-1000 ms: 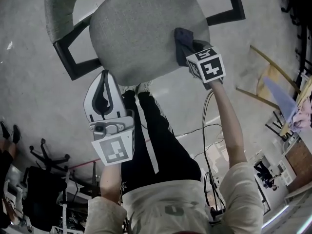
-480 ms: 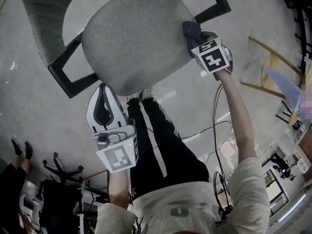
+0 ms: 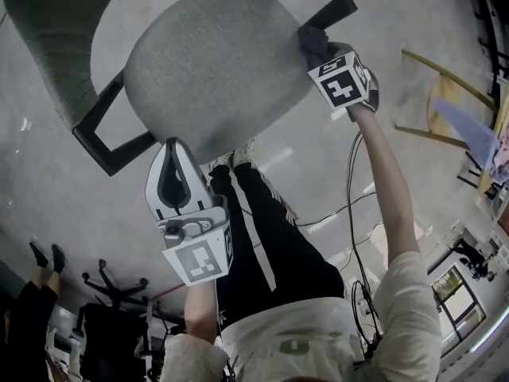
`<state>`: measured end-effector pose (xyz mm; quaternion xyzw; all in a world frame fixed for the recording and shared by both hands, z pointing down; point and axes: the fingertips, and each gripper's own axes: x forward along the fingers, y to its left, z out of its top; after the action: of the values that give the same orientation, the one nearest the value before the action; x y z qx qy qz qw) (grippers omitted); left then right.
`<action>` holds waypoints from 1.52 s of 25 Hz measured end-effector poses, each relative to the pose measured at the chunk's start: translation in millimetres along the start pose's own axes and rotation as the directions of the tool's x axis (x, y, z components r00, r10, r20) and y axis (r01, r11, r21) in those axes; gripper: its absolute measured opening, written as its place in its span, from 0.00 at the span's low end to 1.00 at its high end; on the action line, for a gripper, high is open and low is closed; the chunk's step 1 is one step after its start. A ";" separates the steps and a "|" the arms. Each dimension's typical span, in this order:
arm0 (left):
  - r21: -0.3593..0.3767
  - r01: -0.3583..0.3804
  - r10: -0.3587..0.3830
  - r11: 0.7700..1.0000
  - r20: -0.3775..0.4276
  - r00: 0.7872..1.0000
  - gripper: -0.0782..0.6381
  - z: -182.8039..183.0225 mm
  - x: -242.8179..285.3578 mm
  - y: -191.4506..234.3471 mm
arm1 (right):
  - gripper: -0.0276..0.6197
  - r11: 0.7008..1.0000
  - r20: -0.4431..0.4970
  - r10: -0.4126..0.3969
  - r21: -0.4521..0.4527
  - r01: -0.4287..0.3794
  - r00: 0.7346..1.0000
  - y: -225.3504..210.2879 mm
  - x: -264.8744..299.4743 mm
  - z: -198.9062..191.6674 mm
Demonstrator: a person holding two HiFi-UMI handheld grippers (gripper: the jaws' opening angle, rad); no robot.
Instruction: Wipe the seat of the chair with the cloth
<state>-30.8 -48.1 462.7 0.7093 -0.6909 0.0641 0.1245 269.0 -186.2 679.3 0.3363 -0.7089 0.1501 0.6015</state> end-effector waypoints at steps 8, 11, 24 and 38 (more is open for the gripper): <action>0.013 0.048 -0.048 0.999 0.008 0.999 0.13 9.2 9.8 -15.3 | 0.12 0.999 0.055 -0.022 0.031 0.021 0.998 4.7 -13.8 9.1; 0.033 0.041 -0.041 0.999 0.020 0.999 0.13 22.4 11.3 -11.5 | 0.12 0.999 0.131 -0.019 0.047 0.012 0.991 12.7 -45.4 36.7; 0.076 0.005 -0.023 0.997 0.245 0.969 0.13 245.2 -35.7 -4.2 | 0.12 0.990 0.796 -0.073 0.133 -0.056 0.601 47.6 -389.1 251.9; 0.179 -0.020 -0.065 0.984 0.459 0.886 0.13 412.2 -128.0 1.4 | 0.12 0.970 0.895 -0.128 0.203 -0.134 0.428 132.7 -566.5 245.3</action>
<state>-70.3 -34.0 33.2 0.7202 -0.6838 -0.0467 -0.1070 25.8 -73.2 107.6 0.4340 -0.8965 0.0337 0.0824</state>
